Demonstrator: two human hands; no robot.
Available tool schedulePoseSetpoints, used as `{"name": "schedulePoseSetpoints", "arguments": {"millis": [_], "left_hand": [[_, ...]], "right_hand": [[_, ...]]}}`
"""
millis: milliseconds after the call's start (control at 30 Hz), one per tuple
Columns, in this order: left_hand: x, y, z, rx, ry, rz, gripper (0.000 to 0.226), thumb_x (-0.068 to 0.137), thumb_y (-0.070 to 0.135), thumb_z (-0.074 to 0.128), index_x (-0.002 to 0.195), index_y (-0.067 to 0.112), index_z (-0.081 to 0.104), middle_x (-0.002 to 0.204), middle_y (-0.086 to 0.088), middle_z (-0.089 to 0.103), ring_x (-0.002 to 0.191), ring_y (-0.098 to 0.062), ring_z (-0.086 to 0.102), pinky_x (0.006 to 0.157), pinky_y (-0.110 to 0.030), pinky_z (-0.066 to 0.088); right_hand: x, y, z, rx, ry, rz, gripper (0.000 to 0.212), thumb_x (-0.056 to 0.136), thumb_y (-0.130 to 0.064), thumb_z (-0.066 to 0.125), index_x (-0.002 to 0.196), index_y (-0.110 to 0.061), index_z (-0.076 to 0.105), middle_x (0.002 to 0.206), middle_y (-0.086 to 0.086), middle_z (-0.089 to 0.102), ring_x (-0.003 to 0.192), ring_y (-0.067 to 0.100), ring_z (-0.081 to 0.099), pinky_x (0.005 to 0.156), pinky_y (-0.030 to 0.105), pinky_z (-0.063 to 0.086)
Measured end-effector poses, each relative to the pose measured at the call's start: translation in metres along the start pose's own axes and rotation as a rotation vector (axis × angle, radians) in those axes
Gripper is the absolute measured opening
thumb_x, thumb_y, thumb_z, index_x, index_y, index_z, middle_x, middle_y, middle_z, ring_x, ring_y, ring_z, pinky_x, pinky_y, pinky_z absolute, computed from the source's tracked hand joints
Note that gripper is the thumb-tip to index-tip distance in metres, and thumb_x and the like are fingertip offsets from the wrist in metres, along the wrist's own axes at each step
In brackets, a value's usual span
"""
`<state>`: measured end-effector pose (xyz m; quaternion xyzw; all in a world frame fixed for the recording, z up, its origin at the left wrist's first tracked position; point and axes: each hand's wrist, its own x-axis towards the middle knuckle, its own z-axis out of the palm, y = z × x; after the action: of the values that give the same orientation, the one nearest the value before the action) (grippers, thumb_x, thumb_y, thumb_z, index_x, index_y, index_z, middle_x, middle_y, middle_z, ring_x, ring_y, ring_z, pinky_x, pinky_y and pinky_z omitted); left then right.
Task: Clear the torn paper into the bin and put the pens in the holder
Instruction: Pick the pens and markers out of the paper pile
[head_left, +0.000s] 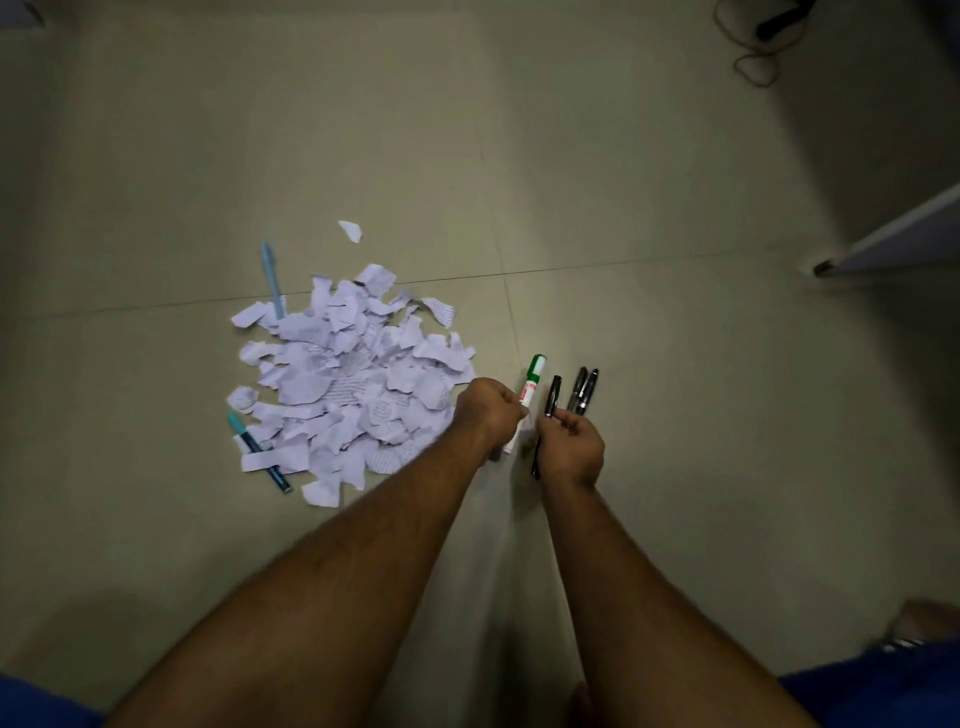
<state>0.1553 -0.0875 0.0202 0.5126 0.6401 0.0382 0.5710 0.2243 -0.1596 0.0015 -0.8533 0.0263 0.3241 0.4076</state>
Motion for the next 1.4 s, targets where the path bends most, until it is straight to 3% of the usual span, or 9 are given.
{"name": "schedulePoseSetpoints", "arguments": {"millis": [233, 367, 500, 600, 767, 933, 1100, 1233, 1400], "left_hand": [[-0.003, 0.016, 0.06, 0.152, -0.051, 0.078, 0.021, 0.081, 0.021, 0.076, 0.1, 0.012, 0.076, 0.104, -0.013, 0.074, 0.091, -0.028, 0.069, 0.075, -0.03, 0.056], [-0.006, 0.026, 0.095, 0.238, -0.047, 0.139, 0.027, 0.082, 0.023, 0.075, 0.105, 0.011, 0.074, 0.109, -0.011, 0.072, 0.097, -0.029, 0.068, 0.082, -0.032, 0.056], [-0.012, 0.032, 0.118, 0.343, 0.012, 0.17, 0.022, 0.087, 0.024, 0.07, 0.105, 0.011, 0.071, 0.106, -0.012, 0.071, 0.096, -0.029, 0.067, 0.08, -0.033, 0.054], [-0.018, 0.029, 0.113, 0.335, 0.067, 0.235, 0.019, 0.091, 0.02, 0.063, 0.104, 0.01, 0.072, 0.107, -0.011, 0.071, 0.099, -0.029, 0.066, 0.082, -0.032, 0.052], [-0.016, -0.006, 0.062, 0.16, 0.225, 0.287, 0.02, 0.088, 0.023, 0.061, 0.089, 0.009, 0.074, 0.092, -0.009, 0.074, 0.087, -0.027, 0.067, 0.072, -0.025, 0.045], [-0.019, -0.04, -0.007, -0.024, 0.431, 0.181, 0.026, 0.09, 0.032, 0.062, 0.085, 0.008, 0.071, 0.083, -0.005, 0.071, 0.078, -0.021, 0.062, 0.069, -0.025, 0.042], [-0.025, -0.072, -0.071, -0.145, 0.706, 0.061, 0.015, 0.088, 0.026, 0.063, 0.084, 0.011, 0.062, 0.078, 0.001, 0.064, 0.073, -0.019, 0.056, 0.066, -0.023, 0.038], [-0.029, -0.108, -0.118, -0.229, 0.881, -0.153, 0.013, 0.086, 0.025, 0.065, 0.088, 0.012, 0.064, 0.091, -0.008, 0.071, 0.083, -0.026, 0.062, 0.072, -0.027, 0.043], [-0.031, -0.157, -0.159, -0.253, 0.893, -0.36, 0.019, 0.087, 0.017, 0.065, 0.104, 0.009, 0.067, 0.11, -0.013, 0.07, 0.101, -0.033, 0.065, 0.081, -0.032, 0.049]], "right_hand": [[0.032, -0.004, -0.043, 0.03, 0.18, 0.047, 0.024, 0.08, -0.013, 0.069, 0.104, -0.016, 0.073, 0.101, 0.005, 0.073, 0.088, 0.024, 0.066, 0.079, 0.024, 0.047], [0.05, 0.002, -0.057, 0.019, 0.168, 0.068, 0.022, 0.076, -0.012, 0.071, 0.095, -0.024, 0.072, 0.101, 0.003, 0.075, 0.09, 0.025, 0.07, 0.088, 0.038, 0.058], [0.06, 0.003, -0.066, 0.032, 0.162, 0.079, 0.02, 0.079, -0.011, 0.069, 0.093, -0.026, 0.067, 0.095, -0.001, 0.07, 0.083, 0.019, 0.064, 0.079, 0.026, 0.052], [0.053, 0.007, -0.062, 0.02, 0.22, 0.038, 0.021, 0.087, -0.011, 0.06, 0.105, -0.019, 0.067, 0.098, 0.001, 0.067, 0.087, 0.021, 0.062, 0.075, 0.024, 0.044], [0.018, -0.004, -0.031, -0.045, 0.206, -0.125, 0.018, 0.087, -0.014, 0.057, 0.101, -0.019, 0.068, 0.105, 0.007, 0.072, 0.096, 0.03, 0.065, 0.075, 0.027, 0.044], [-0.016, -0.015, 0.009, -0.085, -0.025, -0.213, 0.019, 0.084, -0.013, 0.06, 0.099, -0.02, 0.069, 0.084, -0.003, 0.066, 0.091, 0.025, 0.066, 0.07, 0.022, 0.037], [-0.065, -0.011, 0.068, -0.217, -0.32, -0.447, 0.018, 0.084, -0.014, 0.061, 0.098, -0.019, 0.07, 0.092, 0.003, 0.073, 0.086, 0.023, 0.066, 0.073, 0.027, 0.048], [-0.098, -0.007, 0.111, -0.324, -0.541, -0.636, 0.021, 0.083, -0.016, 0.064, 0.103, -0.015, 0.07, 0.095, 0.004, 0.072, 0.089, 0.019, 0.066, 0.083, 0.033, 0.053], [-0.127, 0.0, 0.144, -0.686, -0.42, -0.899, 0.04, 0.078, -0.026, 0.066, 0.117, -0.018, 0.067, 0.123, 0.011, 0.059, 0.117, 0.032, 0.051, 0.093, 0.039, 0.043]]}}
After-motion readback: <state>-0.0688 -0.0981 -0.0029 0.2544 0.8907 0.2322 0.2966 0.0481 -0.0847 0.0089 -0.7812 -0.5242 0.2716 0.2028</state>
